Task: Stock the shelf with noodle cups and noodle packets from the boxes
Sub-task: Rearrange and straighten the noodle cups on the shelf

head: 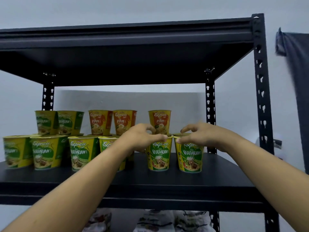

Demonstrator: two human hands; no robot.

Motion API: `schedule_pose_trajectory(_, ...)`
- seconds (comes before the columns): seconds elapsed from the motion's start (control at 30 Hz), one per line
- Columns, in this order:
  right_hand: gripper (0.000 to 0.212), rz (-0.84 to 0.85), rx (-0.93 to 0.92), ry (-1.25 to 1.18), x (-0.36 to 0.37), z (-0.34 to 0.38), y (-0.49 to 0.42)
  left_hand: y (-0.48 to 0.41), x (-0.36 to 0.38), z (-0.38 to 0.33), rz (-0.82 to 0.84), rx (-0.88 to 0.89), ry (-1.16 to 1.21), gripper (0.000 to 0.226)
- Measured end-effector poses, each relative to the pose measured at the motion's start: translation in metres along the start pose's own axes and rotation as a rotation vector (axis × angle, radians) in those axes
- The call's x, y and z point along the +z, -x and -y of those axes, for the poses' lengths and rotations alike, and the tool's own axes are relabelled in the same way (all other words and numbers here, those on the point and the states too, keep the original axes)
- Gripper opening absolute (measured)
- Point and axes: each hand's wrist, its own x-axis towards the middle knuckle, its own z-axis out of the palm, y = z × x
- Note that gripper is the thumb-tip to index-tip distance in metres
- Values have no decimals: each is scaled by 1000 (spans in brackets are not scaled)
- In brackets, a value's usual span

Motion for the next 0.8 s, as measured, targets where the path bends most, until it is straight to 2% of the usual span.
schedule_pose_trajectory(0.1, 54, -17, -6, 9, 4, 0, 7, 7, 4, -1, 22, -11, -18, 82)
schedule_pose_trajectory(0.3, 48, -35, -44, -18, 4, -2, 16, 19, 13, -10, -56, 34, -156, 75)
schedule_pose_trajectory(0.37, 49, -36, -59, -16, 4, -3, 18, 24, 15, -10, -71, 59, -171, 77)
schedule_pose_trajectory(0.47, 66, -90, -103, 71, 7, -7, 24, 35, 13, -7, -79, 104, -157, 86)
schedule_pose_trajectory(0.53, 71, -191, -176, 153, 12, -10, 34, 44, 10, 0, -100, 148, -175, 87)
schedule_pose_trajectory(0.63, 64, -353, -323, 241, 21, -9, 53, 58, 4, 13, -123, 238, -206, 76)
schedule_pose_trajectory(0.7, 60, -370, -409, 270, 28, -4, 65, 70, -1, 23, -103, 258, -227, 70)
schedule_pose_trajectory(0.8, 52, -280, -516, 256, 43, 9, 81, 92, -12, 37, -42, 259, -287, 60)
